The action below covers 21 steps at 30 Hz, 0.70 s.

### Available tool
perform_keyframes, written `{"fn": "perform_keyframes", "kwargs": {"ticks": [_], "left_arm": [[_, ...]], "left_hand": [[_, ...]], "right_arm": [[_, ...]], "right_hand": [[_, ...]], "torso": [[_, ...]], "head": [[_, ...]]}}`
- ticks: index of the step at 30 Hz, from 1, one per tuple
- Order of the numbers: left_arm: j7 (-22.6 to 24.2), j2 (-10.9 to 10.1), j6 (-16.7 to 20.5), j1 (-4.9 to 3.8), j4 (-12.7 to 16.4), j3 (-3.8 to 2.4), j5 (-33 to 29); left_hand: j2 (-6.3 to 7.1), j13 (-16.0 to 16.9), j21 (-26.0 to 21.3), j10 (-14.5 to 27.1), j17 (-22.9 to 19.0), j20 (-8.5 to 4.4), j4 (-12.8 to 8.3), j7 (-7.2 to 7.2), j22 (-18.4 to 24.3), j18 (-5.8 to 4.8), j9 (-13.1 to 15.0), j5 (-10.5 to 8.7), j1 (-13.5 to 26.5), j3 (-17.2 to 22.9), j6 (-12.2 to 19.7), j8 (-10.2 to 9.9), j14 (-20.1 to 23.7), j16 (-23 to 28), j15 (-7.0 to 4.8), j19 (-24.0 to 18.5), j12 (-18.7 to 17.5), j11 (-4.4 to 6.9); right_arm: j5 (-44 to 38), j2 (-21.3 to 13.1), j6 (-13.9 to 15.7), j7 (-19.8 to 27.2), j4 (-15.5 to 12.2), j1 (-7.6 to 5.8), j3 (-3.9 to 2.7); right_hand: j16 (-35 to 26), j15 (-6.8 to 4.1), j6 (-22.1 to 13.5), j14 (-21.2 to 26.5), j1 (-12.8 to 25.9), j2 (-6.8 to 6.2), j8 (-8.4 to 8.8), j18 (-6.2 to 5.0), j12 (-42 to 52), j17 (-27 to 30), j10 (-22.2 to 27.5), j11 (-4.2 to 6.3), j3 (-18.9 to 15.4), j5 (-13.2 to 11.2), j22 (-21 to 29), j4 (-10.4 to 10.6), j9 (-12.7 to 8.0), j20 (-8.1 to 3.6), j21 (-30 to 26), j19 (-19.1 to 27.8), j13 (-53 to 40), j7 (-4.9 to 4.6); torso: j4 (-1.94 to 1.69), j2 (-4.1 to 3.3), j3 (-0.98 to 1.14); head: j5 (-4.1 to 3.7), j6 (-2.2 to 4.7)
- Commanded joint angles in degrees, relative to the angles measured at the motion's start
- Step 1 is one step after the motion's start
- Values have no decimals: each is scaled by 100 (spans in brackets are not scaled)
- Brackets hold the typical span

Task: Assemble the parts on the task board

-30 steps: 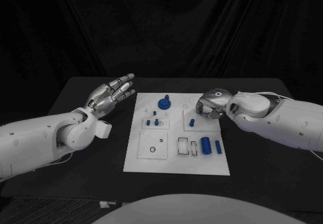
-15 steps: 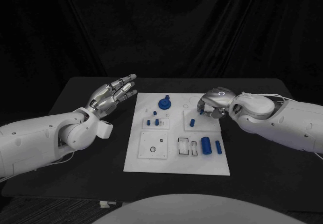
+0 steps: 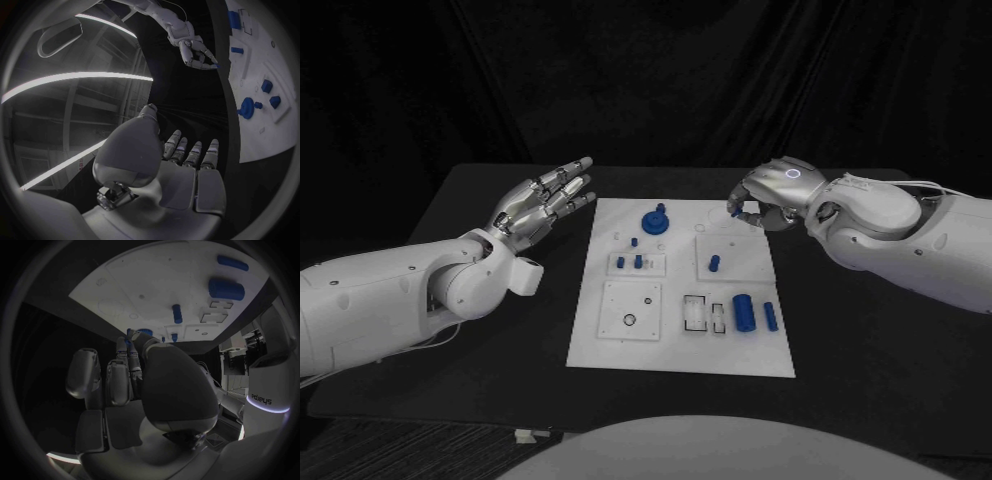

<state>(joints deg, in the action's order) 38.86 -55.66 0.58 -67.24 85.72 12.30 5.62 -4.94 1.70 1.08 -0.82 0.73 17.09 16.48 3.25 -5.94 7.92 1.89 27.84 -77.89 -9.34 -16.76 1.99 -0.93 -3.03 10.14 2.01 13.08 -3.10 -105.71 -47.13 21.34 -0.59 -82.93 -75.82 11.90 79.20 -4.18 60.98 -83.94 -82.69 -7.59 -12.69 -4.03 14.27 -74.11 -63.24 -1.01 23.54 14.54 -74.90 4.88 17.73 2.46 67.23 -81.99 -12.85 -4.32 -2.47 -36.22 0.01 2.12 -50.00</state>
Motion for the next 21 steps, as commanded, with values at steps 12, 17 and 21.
{"fn": "perform_keyframes", "kwargs": {"ticks": [12, 17, 21], "left_arm": [[1199, 51, 322, 5, 107, -6, 2], [1307, 101, 483, 5, 105, -6, 2], [1367, 116, 548, 5, 110, -6, 2]], "left_hand": [[-63, 4, -5, -1, -47, -106, 22, -448, 60, -56, -35, -46, -10, -229, 439, -52, 89, 196, -356, -32, 44, -242], [-62, 3, -16, 1, -56, -258, 36, -525, 113, 13, -36, -70, 89, -279, 482, -52, 92, 238, -464, -59, 53, -186], [-68, 3, -16, 3, -57, -285, 36, -563, 115, 37, -42, -97, 124, -290, 530, -59, 92, 243, -499, -61, 57, -175]], "right_arm": [[-198, 119, -1106, -599, -1377, -193, -3], [-332, 427, -1234, -567, -1404, -174, -3], [-388, 679, -1319, -527, -1318, -122, -3]], "right_hand": [[-9, 76, -233, -201, 14, 32, 109, -10, -20, -23, 23, -68, -5, -115, -962, -31, -7, 39, 108, -36, 55, -53], [-9, 76, -287, -201, 6, 34, 149, -11, -46, -25, 59, -73, 12, -96, -961, -45, -19, 42, 106, -33, 72, -58], [-6, 77, -290, -203, 3, 36, 153, -10, -50, -30, 64, -76, 16, -86, -963, -48, -20, 42, 112, -35, 75, -62]], "torso": [[-2, 10, -11], [2, 21, -9], [-4, 21, -11]], "head": [[273, 0], [436, 0], [535, 0]]}}
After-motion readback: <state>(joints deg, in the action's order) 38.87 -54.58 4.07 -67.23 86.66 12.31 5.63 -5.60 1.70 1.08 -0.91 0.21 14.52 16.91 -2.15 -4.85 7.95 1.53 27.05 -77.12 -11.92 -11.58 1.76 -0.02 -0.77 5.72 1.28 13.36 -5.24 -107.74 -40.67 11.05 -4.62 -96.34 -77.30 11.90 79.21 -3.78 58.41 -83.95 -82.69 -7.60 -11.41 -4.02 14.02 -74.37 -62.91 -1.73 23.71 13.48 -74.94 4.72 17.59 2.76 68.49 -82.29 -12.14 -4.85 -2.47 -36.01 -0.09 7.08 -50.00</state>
